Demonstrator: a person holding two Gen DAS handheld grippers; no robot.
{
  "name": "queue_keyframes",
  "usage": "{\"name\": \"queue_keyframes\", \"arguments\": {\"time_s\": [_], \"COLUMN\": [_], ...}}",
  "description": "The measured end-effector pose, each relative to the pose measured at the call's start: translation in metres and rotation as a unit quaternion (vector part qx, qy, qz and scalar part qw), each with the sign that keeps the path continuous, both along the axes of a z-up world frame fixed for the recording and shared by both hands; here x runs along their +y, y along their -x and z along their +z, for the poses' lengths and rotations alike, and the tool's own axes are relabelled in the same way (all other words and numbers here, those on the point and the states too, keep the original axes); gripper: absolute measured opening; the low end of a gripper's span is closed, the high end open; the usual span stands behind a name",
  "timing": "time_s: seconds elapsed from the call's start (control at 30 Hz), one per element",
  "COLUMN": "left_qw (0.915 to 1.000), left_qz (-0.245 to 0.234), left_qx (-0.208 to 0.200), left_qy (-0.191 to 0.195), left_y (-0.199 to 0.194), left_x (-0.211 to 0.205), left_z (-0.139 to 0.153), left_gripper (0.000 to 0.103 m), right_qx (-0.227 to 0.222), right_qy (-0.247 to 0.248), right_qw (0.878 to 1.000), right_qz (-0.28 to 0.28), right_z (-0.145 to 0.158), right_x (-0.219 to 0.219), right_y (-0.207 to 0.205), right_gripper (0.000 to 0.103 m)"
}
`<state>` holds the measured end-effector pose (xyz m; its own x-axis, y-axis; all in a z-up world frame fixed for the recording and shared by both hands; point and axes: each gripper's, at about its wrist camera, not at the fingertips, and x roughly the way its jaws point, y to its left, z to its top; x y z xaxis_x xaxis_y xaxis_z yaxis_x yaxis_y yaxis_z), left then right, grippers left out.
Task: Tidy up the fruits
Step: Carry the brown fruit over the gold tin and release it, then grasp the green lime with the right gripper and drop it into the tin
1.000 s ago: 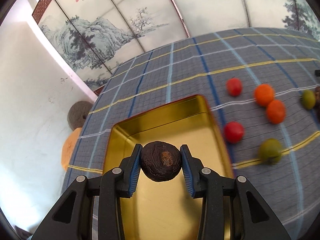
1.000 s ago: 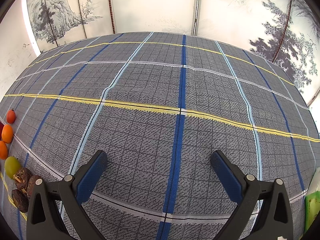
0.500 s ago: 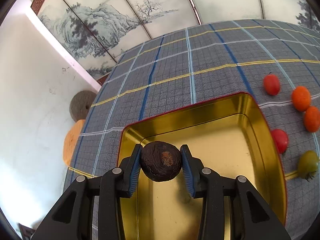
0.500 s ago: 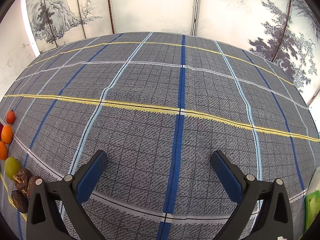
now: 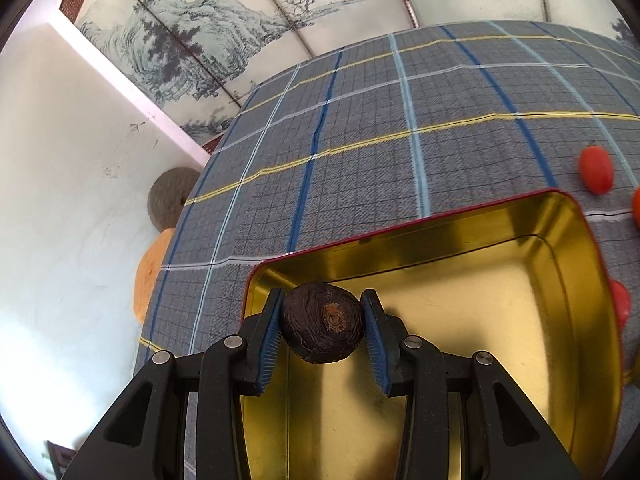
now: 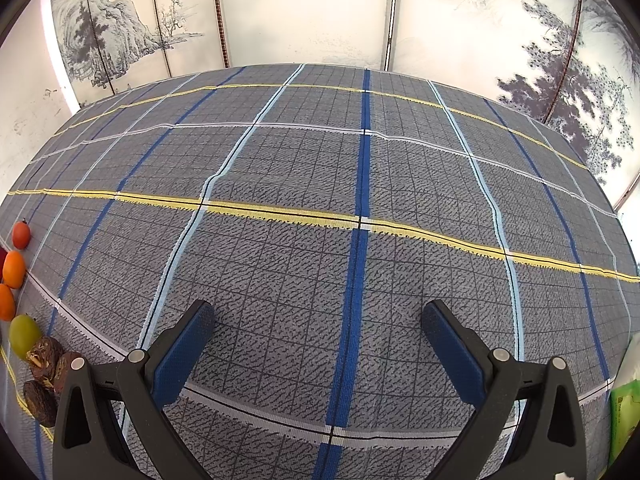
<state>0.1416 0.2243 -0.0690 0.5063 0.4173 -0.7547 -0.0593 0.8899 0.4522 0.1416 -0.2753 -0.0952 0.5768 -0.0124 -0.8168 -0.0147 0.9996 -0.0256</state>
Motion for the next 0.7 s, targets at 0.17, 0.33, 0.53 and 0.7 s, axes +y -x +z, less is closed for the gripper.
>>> {"name": "queue_keyframes", "arguments": {"time_s": [0.17,0.33,0.53,0.7], "left_qw": [0.9996,0.9969,0.9900,0.9863], "left_qz": [-0.010,-0.022,-0.018,0.008], "left_qx": [-0.025,-0.066,-0.123,-0.145], "left_qy": [0.002,0.037,0.066,0.078], "left_y": [0.002,0.021,0.074,0.128], "left_x": [0.004,0.007,0.004,-0.004], "left_z": [0.003,0.024,0.056,0.068], "left_gripper": [0.048,0.059,0.059,0.062], "right_qx": [0.000,-0.063,-0.157,-0.130], "right_qy": [-0.001,-0.006,-0.094,-0.142], "right_qw": [1.000,0.998,0.970,0.921], "right_qz": [0.001,0.009,0.161,0.337], "right_z": [0.000,0.022,0.094,0.107], "right_x": [-0.001,-0.002,0.054,0.152], "right_y": [0.001,0.031,0.097,0.124], "right_gripper": [0.103,0.103,0.103,0.103]}}
